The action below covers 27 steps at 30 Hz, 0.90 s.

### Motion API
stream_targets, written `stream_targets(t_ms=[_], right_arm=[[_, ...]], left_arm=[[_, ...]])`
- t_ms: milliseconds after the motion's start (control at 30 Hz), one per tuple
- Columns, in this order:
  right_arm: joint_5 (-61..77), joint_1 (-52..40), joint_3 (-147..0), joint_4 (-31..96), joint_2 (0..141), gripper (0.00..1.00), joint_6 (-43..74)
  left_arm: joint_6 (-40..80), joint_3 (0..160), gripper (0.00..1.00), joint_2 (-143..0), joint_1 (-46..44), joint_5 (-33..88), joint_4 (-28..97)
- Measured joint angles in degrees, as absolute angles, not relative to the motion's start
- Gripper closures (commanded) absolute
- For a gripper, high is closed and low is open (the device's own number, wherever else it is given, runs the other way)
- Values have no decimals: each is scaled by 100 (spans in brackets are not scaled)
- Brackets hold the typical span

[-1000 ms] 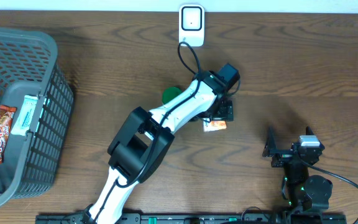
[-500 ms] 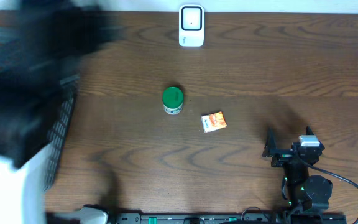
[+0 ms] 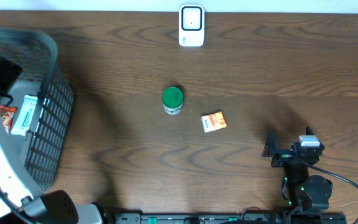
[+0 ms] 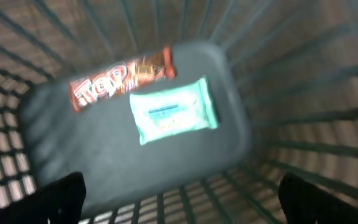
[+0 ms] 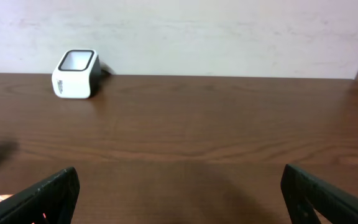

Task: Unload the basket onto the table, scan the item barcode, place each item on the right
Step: 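Reach the left gripper into the basket and grasp the mint-green wipes pack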

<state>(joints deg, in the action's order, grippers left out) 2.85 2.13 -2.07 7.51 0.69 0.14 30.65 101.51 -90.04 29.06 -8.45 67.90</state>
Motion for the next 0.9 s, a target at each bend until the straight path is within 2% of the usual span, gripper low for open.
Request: stream_targets(t_ms=[333,533,900], right_arm=[[283,213,-207,751,69,1,14],[283,213,-207,751,69,1,14],[283,213,-207,751,69,1,14]], left_arm=[[3157,7013,1,-8969,3680,786,3787],[3173,6001,2,-8967,4032,1223,3028],[3173,5148,2,-8956,4407,1855,1920]])
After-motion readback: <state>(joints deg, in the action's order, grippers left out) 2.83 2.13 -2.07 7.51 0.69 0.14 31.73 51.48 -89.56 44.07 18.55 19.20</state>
